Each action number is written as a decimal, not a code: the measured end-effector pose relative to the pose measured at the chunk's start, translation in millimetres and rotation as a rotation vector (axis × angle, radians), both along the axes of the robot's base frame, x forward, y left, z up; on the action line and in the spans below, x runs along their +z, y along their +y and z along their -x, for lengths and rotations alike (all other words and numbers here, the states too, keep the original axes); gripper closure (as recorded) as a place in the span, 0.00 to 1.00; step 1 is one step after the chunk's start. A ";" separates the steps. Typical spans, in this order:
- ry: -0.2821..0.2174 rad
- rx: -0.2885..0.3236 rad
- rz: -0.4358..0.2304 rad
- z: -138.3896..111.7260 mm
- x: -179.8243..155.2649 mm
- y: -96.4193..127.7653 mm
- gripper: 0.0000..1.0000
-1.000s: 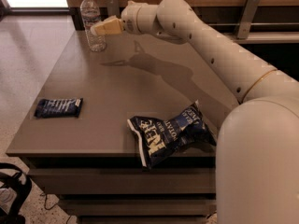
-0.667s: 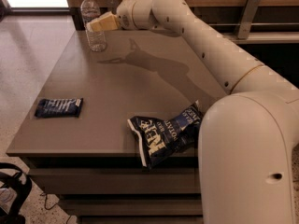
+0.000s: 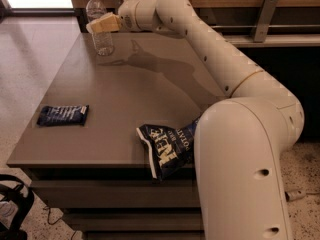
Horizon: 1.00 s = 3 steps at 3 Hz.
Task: Knock water bottle over
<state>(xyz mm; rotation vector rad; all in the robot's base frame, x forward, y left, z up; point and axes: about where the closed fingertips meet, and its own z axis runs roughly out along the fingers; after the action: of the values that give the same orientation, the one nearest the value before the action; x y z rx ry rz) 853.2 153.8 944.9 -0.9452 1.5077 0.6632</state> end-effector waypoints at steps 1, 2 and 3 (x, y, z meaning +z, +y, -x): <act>0.018 0.008 -0.016 -4.3 -7.5 9.5 0.00; 0.030 0.013 -0.020 -9.4 -14.3 19.6 0.00; 0.032 0.025 -0.038 -13.5 -17.8 30.4 0.00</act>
Offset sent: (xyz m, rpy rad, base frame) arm 0.0187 0.0242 -0.0187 0.0237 0.0404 0.0094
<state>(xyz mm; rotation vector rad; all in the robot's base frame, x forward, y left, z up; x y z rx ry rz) 866.7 184.2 927.1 -0.9295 1.5084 0.7258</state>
